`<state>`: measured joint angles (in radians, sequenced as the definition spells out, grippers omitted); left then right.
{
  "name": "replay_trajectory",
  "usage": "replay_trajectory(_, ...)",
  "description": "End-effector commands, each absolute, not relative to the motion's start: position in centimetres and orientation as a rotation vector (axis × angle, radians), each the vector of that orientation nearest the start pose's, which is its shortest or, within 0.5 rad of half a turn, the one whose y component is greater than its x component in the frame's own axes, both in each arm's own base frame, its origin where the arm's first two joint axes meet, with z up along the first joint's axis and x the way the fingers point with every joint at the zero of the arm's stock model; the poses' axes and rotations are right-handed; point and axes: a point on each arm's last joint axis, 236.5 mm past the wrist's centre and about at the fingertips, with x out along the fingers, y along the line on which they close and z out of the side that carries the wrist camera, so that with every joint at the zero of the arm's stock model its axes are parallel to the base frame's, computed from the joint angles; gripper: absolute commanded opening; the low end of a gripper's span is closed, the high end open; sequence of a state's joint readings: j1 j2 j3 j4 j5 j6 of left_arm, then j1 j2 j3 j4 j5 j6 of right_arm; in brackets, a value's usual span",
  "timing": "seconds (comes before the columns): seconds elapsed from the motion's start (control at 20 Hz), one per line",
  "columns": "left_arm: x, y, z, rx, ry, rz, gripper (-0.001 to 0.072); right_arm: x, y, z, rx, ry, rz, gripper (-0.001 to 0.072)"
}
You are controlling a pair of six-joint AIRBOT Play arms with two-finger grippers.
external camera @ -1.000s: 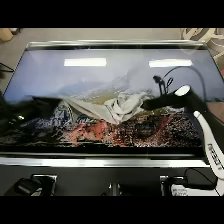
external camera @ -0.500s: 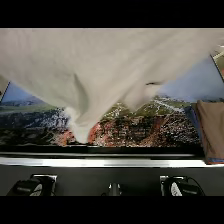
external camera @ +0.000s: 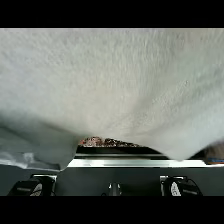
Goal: Fold the shirts.
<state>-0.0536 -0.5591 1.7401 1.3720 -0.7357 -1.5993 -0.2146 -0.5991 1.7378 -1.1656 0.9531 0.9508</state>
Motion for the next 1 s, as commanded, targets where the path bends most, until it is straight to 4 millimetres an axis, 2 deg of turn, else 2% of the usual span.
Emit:
replay_trajectory(0.0,15.4,-3.0,60.7,-0.118,-0.522,-0.176,0.0023,22.5,2.5,51.6,-0.434,-0.131,0.073,0.0018)
replay_trajectory(0.05,15.8,-2.8,60.7,-0.110,-0.521,-0.164,0.0023,23.7,2.4,50.3,-0.430,-0.077,0.091,0.0018)
replay_trajectory(0.15,18.5,-2.7,59.1,-0.094,-0.441,-0.147,0.0023,26.7,2.2,46.2,-0.394,0.087,0.147,0.0018)
replay_trajectory(0.3,25.9,-3.2,53.8,-0.093,-0.243,-0.143,0.0024,32.7,1.4,37.4,-0.328,0.403,0.243,0.0019)
replay_trajectory(0.35,28.9,-3.3,51.6,-0.086,-0.179,-0.138,0.0024,35.2,0.8,35.0,-0.319,0.464,0.259,0.0019)
replay_trajectory(0.45,35.4,-3.6,45.7,-0.089,-0.034,-0.130,0.0025,41.3,-0.6,29.6,-0.271,0.566,0.275,0.0019)
replay_trajectory(0.55,41.6,-3.9,39.1,-0.095,0.104,-0.119,0.0024,47.0,-1.2,23.1,-0.149,0.667,0.296,0.0019)
replay_trajectory(0.6,44.5,-3.9,35.8,-0.098,0.163,-0.113,0.0024,49.5,-0.8,19.6,-0.051,0.712,0.319,0.0019)
replay_trajectory(0.7,49.1,-4.1,29.9,-0.100,0.268,-0.103,0.0025,53.7,0.9,14.8,0.137,0.728,0.379,0.0019)
replay_trajectory(0.75,50.9,-4.1,27.2,-0.101,0.313,-0.099,0.0026,54.9,1.7,13.3,0.224,0.729,0.406,0.0019)
replay_trajectory(0.85,53.1,-4.5,22.6,-0.116,0.405,-0.101,0.0026,56.5,2.9,10.9,0.355,0.738,0.441,0.0020)
replay_trajectory(0.95,53.9,-5.3,18.2,-0.137,0.515,-0.114,0.0026,57.1,3.3,8.5,0.377,0.774,0.444,0.0020)
